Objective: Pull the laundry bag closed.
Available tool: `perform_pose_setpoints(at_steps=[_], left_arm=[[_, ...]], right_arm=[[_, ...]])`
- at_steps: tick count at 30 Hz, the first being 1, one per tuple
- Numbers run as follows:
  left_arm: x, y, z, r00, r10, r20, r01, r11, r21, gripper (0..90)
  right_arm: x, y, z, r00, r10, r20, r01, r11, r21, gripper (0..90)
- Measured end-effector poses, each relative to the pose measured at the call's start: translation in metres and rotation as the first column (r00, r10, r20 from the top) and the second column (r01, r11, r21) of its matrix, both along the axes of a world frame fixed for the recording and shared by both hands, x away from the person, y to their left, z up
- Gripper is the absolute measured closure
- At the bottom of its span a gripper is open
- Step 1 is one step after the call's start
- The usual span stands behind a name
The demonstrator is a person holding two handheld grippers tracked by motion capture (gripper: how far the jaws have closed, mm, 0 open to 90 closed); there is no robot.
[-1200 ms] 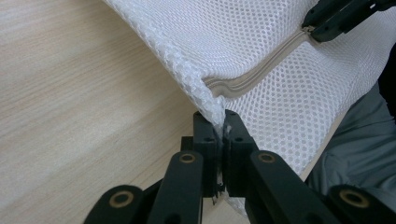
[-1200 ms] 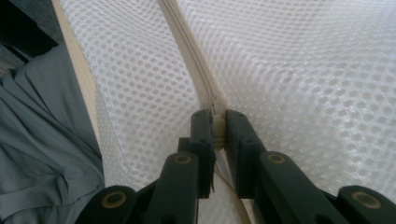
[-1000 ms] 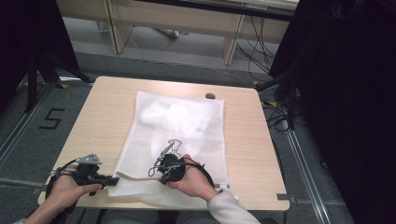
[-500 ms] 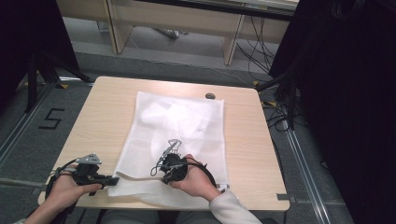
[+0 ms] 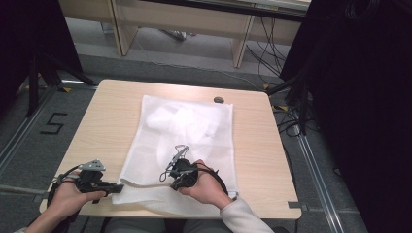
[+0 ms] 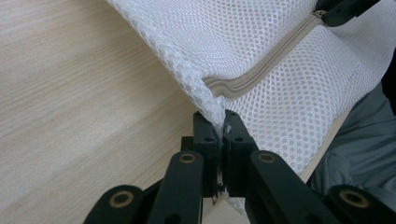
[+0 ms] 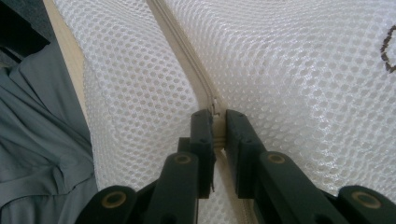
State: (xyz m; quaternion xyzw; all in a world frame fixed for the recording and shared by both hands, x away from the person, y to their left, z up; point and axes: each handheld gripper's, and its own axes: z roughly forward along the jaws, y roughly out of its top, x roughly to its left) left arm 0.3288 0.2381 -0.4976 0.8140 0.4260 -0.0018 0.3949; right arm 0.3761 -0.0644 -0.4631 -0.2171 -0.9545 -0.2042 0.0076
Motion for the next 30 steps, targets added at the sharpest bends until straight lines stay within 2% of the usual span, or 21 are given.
perform_pose_setpoints(at_steps=[12, 18, 19, 25, 27, 30], left_arm=[[0.0, 0.001, 0.0, 1.0, -0.003, -0.002, 0.003, 1.0, 0.001, 85.6], [0.0, 0.0, 0.0, 1.0, -0.002, -0.002, 0.002, 1.0, 0.009, 85.6], [0.0, 0.0, 0.0, 1.0, -0.002, -0.002, 0.002, 1.0, 0.009, 85.7], [0.0, 0.0, -0.001, 1.0, 0.003, 0.005, -0.003, 1.0, 0.001, 85.6], [0.0, 0.0, -0.001, 1.0, 0.001, 0.004, -0.001, 1.0, 0.003, 85.7], [0.0, 0.0, 0.0, 1.0, -0.001, -0.001, 0.001, 1.0, 0.008, 85.6]], right_arm=[[0.0, -0.002, 0.001, 0.9999, -0.007, -0.007, 0.007, 1.0, -0.002, 82.5], [0.001, -0.006, 0.001, 0.9999, -0.001, 0.011, 0.001, 1.0, -0.016, 82.5], [0.0, -0.007, 0.001, 0.9999, -0.013, -0.003, 0.013, 1.0, -0.004, 82.5], [0.001, -0.01, 0.001, 0.9999, -0.015, -0.005, 0.015, 1.0, -0.006, 82.5], [0.001, -0.012, 0.001, 0.9997, -0.021, 0.009, 0.021, 1.0, -0.019, 82.5], [0.001, -0.012, 0.001, 0.9997, -0.025, -0.001, 0.025, 1.0, -0.005, 82.5]])
